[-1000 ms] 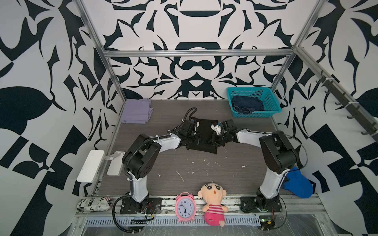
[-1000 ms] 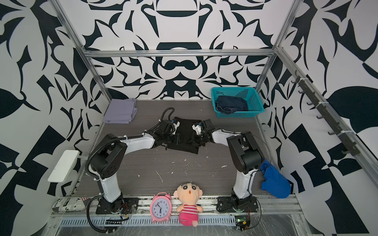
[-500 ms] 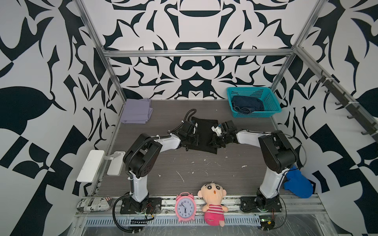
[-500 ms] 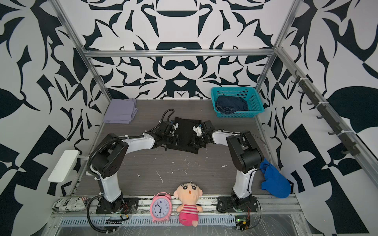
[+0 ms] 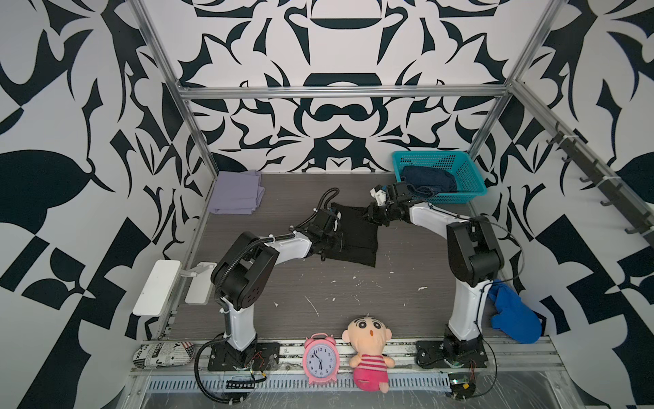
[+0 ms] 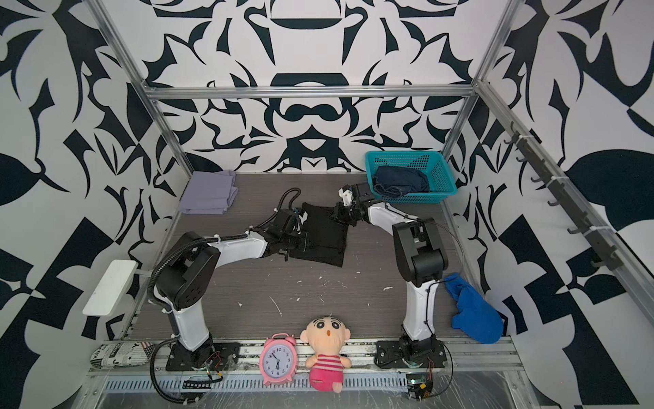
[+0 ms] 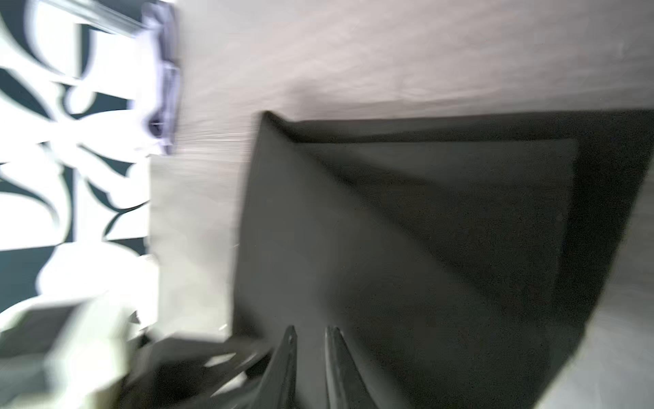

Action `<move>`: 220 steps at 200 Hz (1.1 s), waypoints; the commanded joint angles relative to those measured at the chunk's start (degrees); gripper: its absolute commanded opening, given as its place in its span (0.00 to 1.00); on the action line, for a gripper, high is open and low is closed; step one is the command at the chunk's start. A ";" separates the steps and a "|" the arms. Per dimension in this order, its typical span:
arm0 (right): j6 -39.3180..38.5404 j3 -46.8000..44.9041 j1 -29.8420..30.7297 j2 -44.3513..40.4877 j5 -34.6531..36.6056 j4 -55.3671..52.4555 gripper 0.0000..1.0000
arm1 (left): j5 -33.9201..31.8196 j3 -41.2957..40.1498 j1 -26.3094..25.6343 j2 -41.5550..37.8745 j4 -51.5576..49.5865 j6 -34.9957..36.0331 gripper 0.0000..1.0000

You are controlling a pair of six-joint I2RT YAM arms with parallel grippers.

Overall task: Fold and stack skirts
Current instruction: Smooth out the skirt at the center of the table.

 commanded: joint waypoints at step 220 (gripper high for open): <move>-5.33 -24.05 4.57 -13.00 -8.61 5.53 0.24 | -2.69 -2.20 0.12 -3.70 -1.76 0.71 0.32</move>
